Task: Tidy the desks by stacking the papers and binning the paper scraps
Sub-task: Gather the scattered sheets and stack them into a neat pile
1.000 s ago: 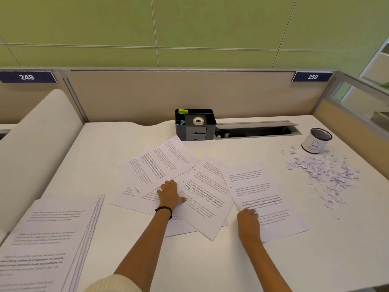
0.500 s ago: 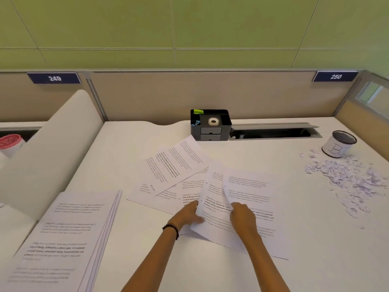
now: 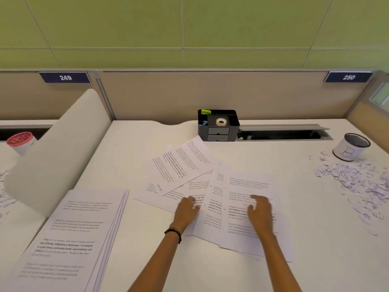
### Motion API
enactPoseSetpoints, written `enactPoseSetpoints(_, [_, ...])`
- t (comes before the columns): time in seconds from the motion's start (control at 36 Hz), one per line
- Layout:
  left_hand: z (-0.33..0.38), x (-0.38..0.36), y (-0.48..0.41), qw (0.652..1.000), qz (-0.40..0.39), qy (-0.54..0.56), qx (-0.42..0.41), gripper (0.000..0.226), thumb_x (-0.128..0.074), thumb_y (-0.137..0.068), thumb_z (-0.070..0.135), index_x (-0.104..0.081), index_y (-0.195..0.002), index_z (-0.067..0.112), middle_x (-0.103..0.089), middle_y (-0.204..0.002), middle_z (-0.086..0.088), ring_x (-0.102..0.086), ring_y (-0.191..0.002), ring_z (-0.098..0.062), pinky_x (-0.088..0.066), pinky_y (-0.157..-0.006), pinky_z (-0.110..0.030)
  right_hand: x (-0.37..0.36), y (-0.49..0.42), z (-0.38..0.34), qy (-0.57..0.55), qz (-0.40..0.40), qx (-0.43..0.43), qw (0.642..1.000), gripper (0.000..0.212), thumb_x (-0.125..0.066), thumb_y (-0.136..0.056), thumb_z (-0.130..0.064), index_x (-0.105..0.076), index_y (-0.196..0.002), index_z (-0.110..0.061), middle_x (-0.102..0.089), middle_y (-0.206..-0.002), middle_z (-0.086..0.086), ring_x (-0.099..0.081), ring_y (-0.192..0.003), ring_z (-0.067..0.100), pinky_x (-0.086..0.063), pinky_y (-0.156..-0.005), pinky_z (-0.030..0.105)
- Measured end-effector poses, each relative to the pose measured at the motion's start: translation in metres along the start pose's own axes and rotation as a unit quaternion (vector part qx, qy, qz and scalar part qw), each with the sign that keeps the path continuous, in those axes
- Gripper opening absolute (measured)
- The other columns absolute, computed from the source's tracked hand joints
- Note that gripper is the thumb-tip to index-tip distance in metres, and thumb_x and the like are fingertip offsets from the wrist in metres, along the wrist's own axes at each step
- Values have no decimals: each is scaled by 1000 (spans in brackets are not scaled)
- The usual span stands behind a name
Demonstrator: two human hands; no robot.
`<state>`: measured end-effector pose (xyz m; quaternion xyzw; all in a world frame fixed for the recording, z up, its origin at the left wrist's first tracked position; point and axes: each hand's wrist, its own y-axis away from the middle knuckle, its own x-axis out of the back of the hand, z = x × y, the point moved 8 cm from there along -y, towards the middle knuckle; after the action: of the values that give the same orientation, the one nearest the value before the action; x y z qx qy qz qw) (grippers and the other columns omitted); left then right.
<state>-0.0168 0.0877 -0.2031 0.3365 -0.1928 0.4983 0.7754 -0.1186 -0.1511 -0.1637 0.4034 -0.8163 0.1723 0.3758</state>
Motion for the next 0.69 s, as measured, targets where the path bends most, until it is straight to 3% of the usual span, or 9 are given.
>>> enactPoseSetpoints(0.06, [-2, 11, -2, 998, 50, -25, -2, 45, -55, -92, 21, -42, -133, 6, -39, -131, -15, -38, -123, -27, -30, -101, -29, 11, -9, 30, 51, 10, -69, 996, 41, -57, -86, -8, -51, -126, -7, -39, -136, 20, -36, -124, 35, -38, -96, 45])
enactPoseSetpoints(0.14, [-6, 17, -7, 997, 65, -16, 25, 59, -56, -92, 21, -29, -141, 3, -26, -142, -16, -23, -134, -29, -20, -108, -29, 21, -12, 64, 88, 12, -162, 983, 53, -62, -85, -20, -43, -133, -9, -34, -138, 22, -32, -126, 38, -36, -98, 48])
enactPoseSetpoints(0.25, [-8, 18, -13, 996, 72, 33, 41, 62, -61, -89, 15, -29, -139, 0, -28, -140, -17, -26, -133, -28, -23, -108, -28, 22, -12, 75, 101, 14, -180, 978, 60, -68, -81, -26, -43, -133, -9, -38, -133, 21, -36, -123, 39, -36, -97, 49])
enactPoseSetpoints(0.47, [-14, 18, -28, 980, 83, 167, 67, 57, -67, -80, 1, -41, -130, -2, -46, -118, -19, -50, -106, -30, -43, -94, -33, 1, -20, 56, 63, -8, -147, 987, 66, -73, -77, -23, -42, -134, -9, -38, -131, 20, -37, -122, 38, -39, -95, 48])
enactPoseSetpoints(0.56, [-14, 16, -28, 970, 89, 217, 65, 47, -65, -79, -6, -47, -122, 1, -48, -90, -4, -48, -86, -21, -43, -79, -25, -7, -23, 47, 55, -20, -133, 989, 66, -73, -77, -21, -42, -134, -9, -38, -131, 20, -38, -121, 38, -40, -95, 47])
enactPoseSetpoints(0.61, [-12, 16, -27, 967, 95, 230, 52, 31, -62, -78, -11, -54, -103, 5, -45, -77, 3, -45, -78, -16, -40, -67, -15, -11, -26, 43, 49, -30, -122, 991, 67, -73, -77, -20, -41, -135, -9, -38, -132, 20, -37, -122, 38, -39, -96, 46])
enactPoseSetpoints(0.69, [-9, 14, -25, 966, 100, 239, 23, 27, -56, -81, -10, -59, -100, 9, -57, -81, 1, -54, -76, -16, -47, -69, -19, -18, -30, 37, 29, -47, -112, 992, 69, -74, -76, -17, -40, -136, -9, -38, -133, 20, -37, -122, 37, -38, -98, 44])
